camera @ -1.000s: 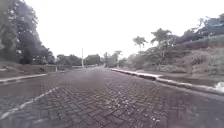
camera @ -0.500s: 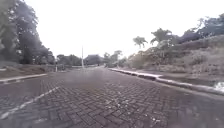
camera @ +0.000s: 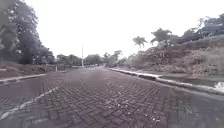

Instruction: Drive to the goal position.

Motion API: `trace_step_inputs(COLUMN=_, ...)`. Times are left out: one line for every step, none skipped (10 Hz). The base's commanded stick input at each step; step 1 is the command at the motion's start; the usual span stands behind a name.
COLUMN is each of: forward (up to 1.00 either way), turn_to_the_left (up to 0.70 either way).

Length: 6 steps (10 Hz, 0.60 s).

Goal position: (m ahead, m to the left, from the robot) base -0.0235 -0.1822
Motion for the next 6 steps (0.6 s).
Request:
trace_step_inputs(forward=0.70, turn_to_the_left=0.00)
trace_step_inputs(forward=0.70, turn_to_the_left=0.00)
trace_step_inputs(forward=0.70, turn_to_the_left=0.00)
trace_step_inputs(forward=0.70, turn_to_the_left=0.00)
trace_step_inputs(forward=0.70, turn_to_the_left=0.00)
trace_step_inputs(forward=0.70, turn_to_the_left=0.00)
